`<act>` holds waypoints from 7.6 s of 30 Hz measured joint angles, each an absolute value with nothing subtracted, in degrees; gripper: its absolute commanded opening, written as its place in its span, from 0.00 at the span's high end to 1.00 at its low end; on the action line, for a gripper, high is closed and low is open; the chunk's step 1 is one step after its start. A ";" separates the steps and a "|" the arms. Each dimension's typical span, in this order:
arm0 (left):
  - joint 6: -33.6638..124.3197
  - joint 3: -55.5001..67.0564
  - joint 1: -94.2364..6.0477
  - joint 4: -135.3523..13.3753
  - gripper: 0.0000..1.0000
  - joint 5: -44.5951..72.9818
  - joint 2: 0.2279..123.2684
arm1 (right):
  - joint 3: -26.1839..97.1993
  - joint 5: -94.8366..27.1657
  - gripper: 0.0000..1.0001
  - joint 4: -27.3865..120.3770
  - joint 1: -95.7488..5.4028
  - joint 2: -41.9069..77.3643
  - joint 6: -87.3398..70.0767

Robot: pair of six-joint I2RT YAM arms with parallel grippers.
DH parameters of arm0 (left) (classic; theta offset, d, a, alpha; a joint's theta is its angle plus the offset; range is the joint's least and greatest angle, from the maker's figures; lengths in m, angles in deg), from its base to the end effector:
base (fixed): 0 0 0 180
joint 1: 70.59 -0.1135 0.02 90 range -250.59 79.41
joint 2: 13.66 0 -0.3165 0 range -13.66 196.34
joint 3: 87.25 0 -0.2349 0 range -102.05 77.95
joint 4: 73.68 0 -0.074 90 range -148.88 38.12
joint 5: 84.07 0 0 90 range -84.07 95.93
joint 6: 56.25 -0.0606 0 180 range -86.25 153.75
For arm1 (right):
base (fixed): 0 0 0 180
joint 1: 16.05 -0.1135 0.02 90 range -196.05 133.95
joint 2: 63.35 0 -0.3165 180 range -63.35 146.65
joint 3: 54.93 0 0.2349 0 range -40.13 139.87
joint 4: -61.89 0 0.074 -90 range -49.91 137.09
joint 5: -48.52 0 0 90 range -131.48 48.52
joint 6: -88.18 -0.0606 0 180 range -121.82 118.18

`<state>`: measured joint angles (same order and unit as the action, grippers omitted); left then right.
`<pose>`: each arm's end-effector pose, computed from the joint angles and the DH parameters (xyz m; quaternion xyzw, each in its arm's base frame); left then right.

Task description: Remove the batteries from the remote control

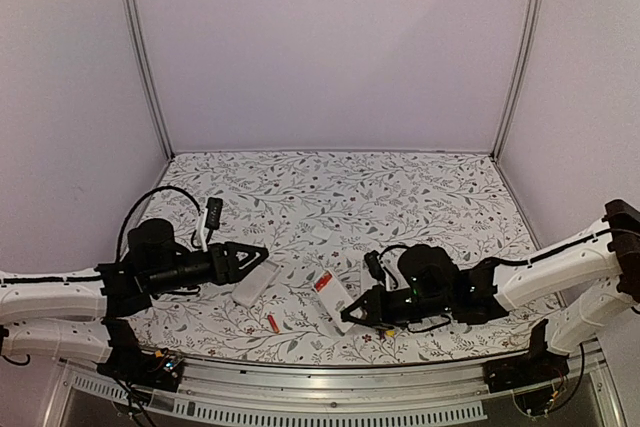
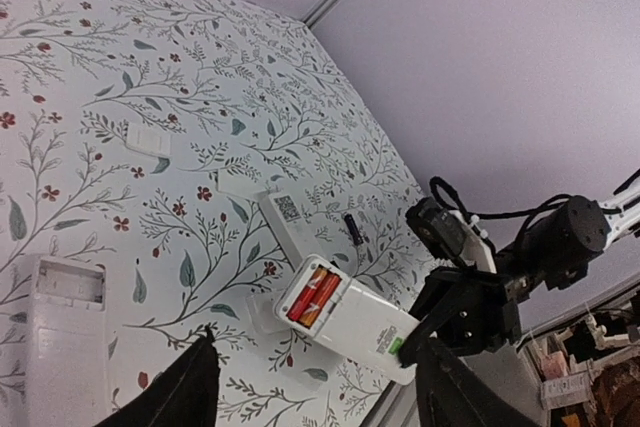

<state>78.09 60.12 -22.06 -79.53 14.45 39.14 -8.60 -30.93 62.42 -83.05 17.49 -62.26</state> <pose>0.1118 -0.1400 0.2515 0.0743 0.7854 -0.4837 0.3791 0.0968 0.2565 0.2182 -0.0934 0.8752 0.4552 0.1343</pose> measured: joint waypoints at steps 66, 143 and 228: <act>74.85 42.29 -22.02 -54.52 0.30 8.50 47.53 | 10.20 -57.38 0.68 16.92 -85.72 30.18 -58.44; 94.78 44.63 -21.16 -86.70 1.00 24.96 47.55 | 17.11 -46.27 0.06 36.63 -83.79 12.48 -29.83; 91.72 31.53 -2.08 -42.33 0.13 -4.61 78.96 | -6.67 -60.48 1.00 47.58 -82.72 -4.15 -55.44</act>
<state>91.72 31.53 -2.08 -42.33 -4.61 78.96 -6.67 -60.48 47.58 -82.72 -4.15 -55.44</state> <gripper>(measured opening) 0.836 0.128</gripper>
